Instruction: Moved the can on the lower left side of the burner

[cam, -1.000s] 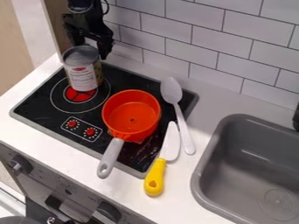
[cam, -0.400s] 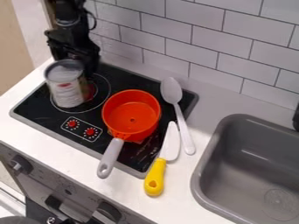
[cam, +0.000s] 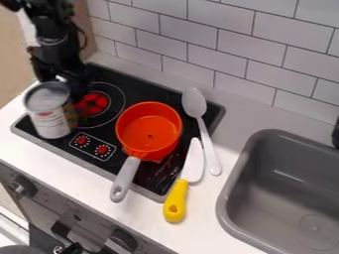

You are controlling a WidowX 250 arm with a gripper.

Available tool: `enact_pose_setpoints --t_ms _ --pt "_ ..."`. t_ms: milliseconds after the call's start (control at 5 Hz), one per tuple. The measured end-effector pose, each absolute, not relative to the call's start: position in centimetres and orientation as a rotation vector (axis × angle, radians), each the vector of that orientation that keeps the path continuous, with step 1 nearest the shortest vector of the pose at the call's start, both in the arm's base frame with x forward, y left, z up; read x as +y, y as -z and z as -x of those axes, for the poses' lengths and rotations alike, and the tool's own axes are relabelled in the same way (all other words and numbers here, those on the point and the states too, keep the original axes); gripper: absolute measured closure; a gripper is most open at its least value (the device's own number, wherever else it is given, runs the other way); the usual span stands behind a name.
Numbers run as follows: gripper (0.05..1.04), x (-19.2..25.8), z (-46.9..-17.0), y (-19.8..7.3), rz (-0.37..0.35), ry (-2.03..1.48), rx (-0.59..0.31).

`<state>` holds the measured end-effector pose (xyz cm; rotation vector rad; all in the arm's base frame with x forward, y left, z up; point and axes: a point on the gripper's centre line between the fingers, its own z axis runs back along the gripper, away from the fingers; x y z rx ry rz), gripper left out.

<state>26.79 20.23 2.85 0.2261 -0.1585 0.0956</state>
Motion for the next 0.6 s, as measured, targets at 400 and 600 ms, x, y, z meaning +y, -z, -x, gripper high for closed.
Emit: enact_pose_setpoints --t_ms 400,600 --pt "0.084 20.9 -27.5 -3.7 -0.233 -0.118 -0.197" --pt "0.084 20.6 -28.6 -4.1 -0.222 -0.132 -0.244"
